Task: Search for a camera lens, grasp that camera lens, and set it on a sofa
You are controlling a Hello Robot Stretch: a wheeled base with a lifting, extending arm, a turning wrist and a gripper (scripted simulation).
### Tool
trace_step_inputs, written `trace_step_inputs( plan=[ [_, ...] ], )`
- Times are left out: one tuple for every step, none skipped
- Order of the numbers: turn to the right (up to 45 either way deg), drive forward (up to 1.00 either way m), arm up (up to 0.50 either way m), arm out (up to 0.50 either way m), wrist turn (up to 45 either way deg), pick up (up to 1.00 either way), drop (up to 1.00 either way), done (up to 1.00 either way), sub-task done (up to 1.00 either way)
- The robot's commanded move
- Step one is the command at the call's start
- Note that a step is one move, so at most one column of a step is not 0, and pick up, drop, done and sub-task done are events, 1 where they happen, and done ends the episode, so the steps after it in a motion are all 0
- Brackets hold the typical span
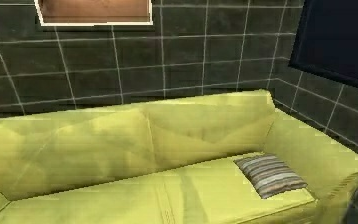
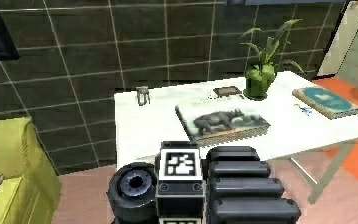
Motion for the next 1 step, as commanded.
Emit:
trace_step_inputs(
  plan=[
    [-6.0, 0.00, 0.00, 0.00, 0.0, 0.00, 0.00, 0.00, 0.00]
  ],
)
